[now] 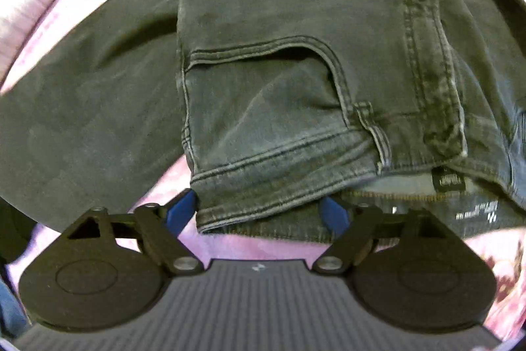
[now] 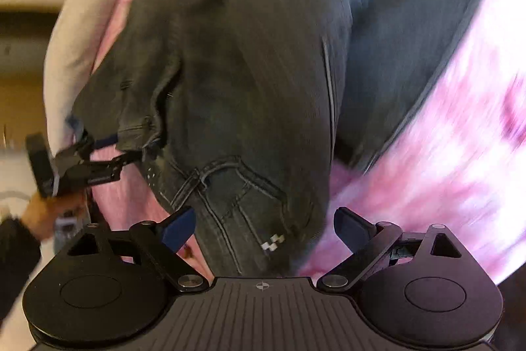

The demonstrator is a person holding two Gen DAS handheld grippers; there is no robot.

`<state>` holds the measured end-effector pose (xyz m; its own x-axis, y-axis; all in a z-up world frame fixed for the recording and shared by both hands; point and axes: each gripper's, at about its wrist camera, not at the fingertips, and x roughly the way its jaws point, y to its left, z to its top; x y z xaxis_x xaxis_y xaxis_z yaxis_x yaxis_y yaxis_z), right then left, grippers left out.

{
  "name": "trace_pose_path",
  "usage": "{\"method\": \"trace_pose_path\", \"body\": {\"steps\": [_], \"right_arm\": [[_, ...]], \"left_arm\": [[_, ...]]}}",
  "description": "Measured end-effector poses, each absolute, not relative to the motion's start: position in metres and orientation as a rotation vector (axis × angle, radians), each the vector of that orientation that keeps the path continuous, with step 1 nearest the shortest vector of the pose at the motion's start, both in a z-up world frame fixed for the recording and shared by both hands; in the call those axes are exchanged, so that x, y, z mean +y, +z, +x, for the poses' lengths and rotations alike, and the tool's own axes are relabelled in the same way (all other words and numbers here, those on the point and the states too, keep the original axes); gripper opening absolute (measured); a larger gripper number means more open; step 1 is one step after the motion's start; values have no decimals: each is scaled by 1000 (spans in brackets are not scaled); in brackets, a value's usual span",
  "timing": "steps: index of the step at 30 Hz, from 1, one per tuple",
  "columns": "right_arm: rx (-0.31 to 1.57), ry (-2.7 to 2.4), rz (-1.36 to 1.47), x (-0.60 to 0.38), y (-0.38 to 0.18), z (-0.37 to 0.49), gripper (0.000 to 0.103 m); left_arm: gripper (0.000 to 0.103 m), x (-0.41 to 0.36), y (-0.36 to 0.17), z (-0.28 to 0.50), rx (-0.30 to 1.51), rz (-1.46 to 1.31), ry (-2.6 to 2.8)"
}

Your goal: Fold clothes

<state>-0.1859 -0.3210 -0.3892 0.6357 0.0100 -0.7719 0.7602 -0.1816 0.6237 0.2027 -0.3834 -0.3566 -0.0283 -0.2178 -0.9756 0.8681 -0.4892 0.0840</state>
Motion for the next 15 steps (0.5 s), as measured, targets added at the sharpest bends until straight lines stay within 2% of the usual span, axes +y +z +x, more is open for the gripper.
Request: {"method": "trace_pose_path", "body": {"steps": [1,2,3,4,8,15], "right_arm": [[646,-767,1655,-321,-396,-184,51],[670,-775,1658,-323,-398,-183,9],[700,-775,1642,-326,-397,-184,6],[725,-745,1613,-331,-392,-185,6],[857,-574,1379,-355,-340,-188,5],[1119,-466,1074,-403,-261,-226,5]], "left_arm": [[60,-386,-356,204,736,1401,-1639],[39,-386,-352,205,720,1401,-1622],[12,-384,-346,206,689,1407,-1609],[5,-381,-339,205,659,1412,-1604],[2,-342,-295,190,566,1429,-1685],[2,-225,-247,109,688,1394,-1802]]}}
